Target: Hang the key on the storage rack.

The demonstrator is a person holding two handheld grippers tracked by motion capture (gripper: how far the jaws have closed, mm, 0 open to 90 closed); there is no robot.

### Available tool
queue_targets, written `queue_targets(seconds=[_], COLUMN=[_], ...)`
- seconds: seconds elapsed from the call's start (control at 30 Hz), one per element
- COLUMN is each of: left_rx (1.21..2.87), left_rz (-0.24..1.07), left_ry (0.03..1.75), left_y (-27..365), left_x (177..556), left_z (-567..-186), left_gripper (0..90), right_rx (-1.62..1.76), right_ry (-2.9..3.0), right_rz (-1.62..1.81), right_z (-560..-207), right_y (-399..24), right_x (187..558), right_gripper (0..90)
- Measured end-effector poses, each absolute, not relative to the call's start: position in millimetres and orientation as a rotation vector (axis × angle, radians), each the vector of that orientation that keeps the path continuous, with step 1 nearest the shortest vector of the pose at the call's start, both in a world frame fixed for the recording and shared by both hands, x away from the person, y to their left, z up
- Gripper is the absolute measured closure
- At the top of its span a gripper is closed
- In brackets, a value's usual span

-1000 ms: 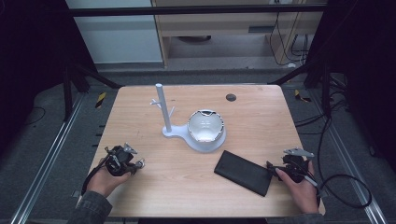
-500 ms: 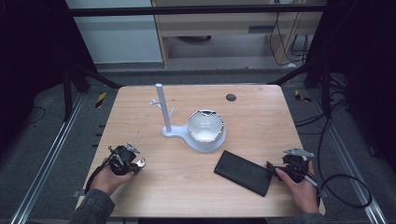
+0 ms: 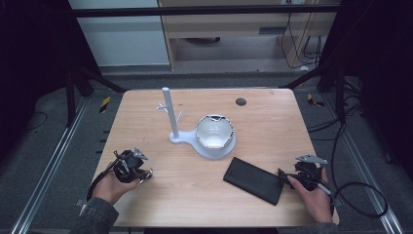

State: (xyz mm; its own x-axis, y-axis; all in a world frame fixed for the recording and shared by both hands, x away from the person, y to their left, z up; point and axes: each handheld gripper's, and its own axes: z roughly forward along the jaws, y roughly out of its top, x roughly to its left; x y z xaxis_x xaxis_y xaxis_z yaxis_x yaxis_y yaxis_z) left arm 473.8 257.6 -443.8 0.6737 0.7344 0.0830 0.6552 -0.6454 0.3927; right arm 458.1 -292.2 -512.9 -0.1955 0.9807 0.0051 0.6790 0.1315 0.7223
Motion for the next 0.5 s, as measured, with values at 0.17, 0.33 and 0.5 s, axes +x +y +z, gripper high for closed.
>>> queue_targets(seconds=[0.17, 0.33, 0.5], left_rx=[2.565, 2.563, 2.559], left_rz=[0.341, 0.343, 0.320], left_ry=[1.090, 1.099, 1.120], left_y=[257.7, 261.7, 264.6], left_x=[474.3, 473.2, 473.9], left_z=[-439.2, -437.9, -445.5], left_gripper=[80.3, 80.2, 80.1], right_rx=[1.593, 1.593, 1.593], right_ry=[1.937, 1.936, 1.937], right_rz=[0.832, 0.832, 0.832], right_z=[-512.9, -512.9, -512.9], right_y=[-292.2, -292.1, -292.1], right_x=[458.1, 458.1, 458.0], right_gripper=[0.7, 0.7, 0.8])
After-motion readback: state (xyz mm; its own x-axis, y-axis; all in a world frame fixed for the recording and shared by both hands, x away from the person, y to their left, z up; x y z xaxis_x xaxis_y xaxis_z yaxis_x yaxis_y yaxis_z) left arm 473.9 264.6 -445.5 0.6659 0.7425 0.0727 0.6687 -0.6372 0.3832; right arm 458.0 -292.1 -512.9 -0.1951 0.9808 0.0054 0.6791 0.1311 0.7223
